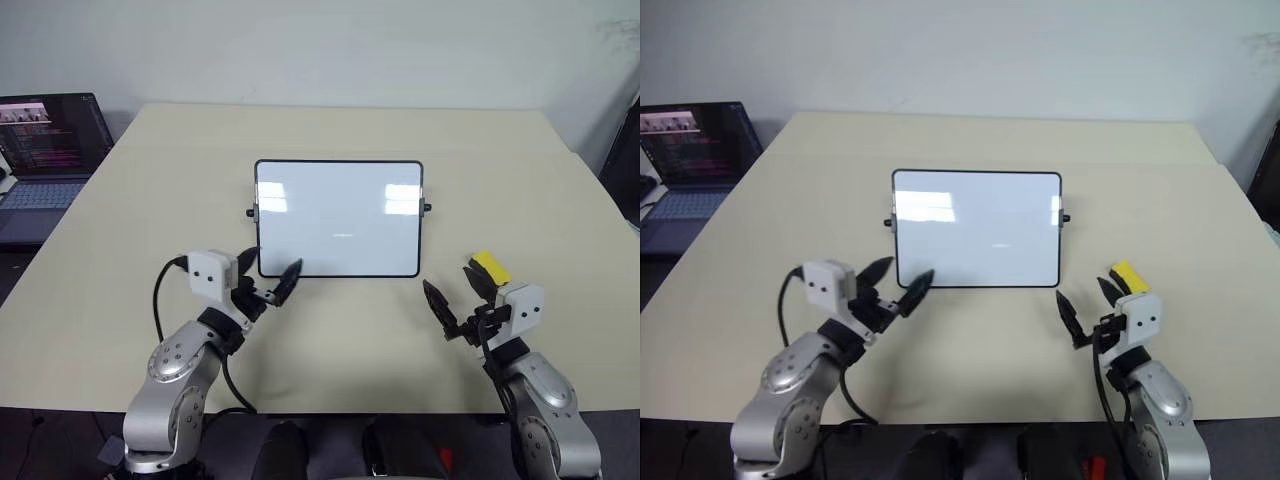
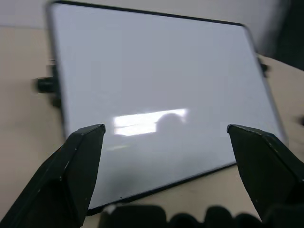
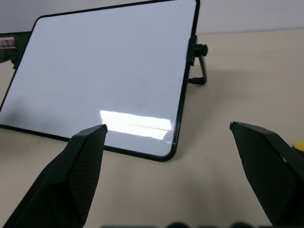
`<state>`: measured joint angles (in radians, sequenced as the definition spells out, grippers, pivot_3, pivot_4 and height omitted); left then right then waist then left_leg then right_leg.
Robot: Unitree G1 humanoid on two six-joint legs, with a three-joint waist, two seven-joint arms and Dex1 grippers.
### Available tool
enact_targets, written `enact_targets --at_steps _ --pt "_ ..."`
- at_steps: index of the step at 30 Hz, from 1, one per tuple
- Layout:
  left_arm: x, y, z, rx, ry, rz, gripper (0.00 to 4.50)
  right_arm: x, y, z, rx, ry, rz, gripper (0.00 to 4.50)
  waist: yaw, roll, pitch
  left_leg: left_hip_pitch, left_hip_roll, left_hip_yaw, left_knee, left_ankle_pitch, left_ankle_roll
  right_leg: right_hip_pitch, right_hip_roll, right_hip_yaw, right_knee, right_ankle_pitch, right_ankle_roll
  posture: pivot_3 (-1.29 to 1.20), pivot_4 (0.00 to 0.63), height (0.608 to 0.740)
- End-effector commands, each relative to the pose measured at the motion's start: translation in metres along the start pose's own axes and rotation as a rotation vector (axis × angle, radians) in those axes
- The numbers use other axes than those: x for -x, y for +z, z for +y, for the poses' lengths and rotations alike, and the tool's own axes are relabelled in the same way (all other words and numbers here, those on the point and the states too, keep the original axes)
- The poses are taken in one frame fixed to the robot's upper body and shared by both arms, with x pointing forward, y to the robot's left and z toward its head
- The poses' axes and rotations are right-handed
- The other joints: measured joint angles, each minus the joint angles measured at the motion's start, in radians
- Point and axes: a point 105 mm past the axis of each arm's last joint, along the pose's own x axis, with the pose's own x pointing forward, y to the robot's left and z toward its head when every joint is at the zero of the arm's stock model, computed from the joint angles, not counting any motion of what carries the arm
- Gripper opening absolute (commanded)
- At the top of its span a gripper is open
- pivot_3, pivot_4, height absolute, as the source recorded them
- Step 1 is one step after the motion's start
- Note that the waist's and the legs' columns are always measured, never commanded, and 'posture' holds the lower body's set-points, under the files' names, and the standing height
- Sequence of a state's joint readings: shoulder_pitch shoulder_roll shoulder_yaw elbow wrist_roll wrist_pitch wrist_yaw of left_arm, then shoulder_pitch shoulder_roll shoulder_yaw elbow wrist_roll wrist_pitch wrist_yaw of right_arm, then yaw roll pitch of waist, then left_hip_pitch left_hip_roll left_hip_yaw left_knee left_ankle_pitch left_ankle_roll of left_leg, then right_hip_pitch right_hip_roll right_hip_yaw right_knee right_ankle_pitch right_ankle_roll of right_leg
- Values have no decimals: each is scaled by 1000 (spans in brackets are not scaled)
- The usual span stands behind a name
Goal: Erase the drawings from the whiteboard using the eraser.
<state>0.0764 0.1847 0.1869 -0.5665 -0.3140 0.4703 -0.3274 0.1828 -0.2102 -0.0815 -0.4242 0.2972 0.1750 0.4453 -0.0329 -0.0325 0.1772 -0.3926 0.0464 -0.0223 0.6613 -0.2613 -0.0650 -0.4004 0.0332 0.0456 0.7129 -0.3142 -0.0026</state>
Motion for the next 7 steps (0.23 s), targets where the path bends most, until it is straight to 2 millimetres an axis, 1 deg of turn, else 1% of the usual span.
enact_targets --at_steps 1,4,6,7 --pt "22 9 24 -96 187 -51 4500 -1 2 1 24 28 -18 4469 -2 0 0 1 0 0 -1 0 0 1 0 1 0 0 0 0 150 740" --pt "38 -11 37 -151 279 26 4500 -5 3 1 11 42 -23 4469 1 0 0 2 0 0 -1 0 0 1 1 0 0 -1 -1 0 150 740" --pt "44 -24 43 -125 320 72 4500 -9 7 1 8 47 -31 4469 1 0 0 2 0 0 -1 0 0 1 0 0 0 -1 -1 0 150 740" --pt "43 -29 45 -127 327 88 4500 -11 6 0 6 52 -26 4469 1 0 0 1 0 0 -1 0 0 1 0 0 0 -1 -1 0 150 740"
